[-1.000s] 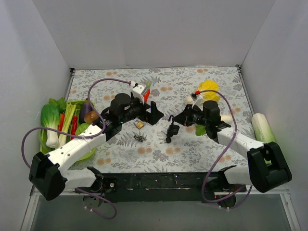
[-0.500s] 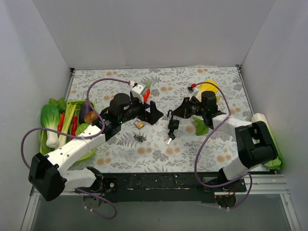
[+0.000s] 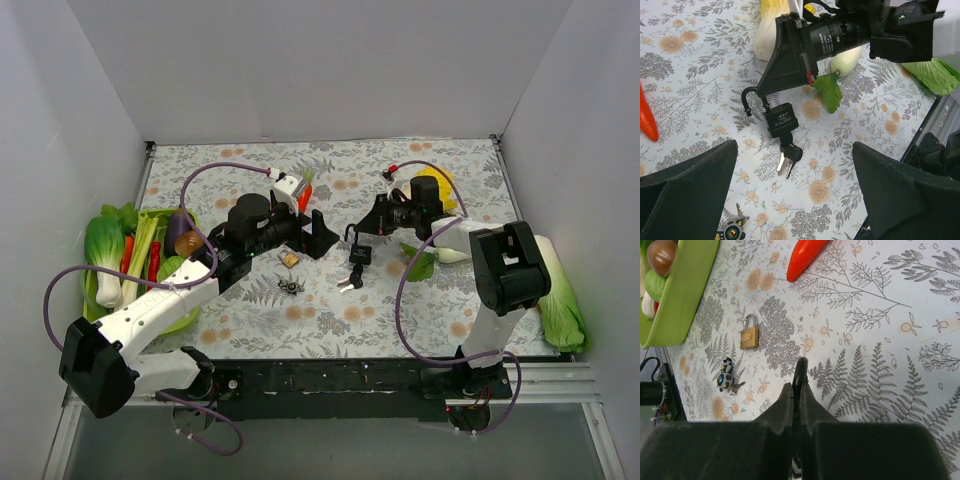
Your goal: Unlock with the key
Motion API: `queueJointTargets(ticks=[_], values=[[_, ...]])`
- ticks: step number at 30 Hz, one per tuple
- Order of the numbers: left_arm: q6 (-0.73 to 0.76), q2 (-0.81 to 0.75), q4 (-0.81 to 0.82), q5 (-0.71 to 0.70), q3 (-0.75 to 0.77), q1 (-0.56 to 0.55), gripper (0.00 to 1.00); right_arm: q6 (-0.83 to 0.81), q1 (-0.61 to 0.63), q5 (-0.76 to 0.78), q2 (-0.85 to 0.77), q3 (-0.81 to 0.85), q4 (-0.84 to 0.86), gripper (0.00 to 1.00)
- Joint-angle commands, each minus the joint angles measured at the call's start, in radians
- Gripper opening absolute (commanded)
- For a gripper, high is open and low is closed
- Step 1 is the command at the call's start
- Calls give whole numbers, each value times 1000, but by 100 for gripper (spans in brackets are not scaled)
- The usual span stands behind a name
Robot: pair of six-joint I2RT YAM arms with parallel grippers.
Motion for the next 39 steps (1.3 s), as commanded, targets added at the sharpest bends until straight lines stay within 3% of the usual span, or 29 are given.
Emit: queueJointTargets(ticks=[1,4,13,14,16,17,28,33,39], values=[[18,-27,-6,-8,37,8,98,-143,-4,85,44,83,-91,1],[20,-23,-7,-11,40,8,98,-195,-4,148,72,121,-164,4],[21,-22,-10,-16,39,10,98,-258,-2,268,64,169,-260,44],[21,-20,-10,-17,39,8,98,-258,-4,305,57,169,-272,61],[21,-20,-10,-16,40,8,98,-253,-2,339,28,178,-318,64],[21,-20,-10,-16,40,8,98,-252,-2,366,14,177,-330,77],[12,-7,-10,-2,40,8,98,-186,171,742,-169,80,-543,79],[8,1,-9,4,40,8,98,-139,286,898,-151,94,-593,79],[11,1,-10,-5,40,8,98,-88,314,961,-82,149,-649,78]])
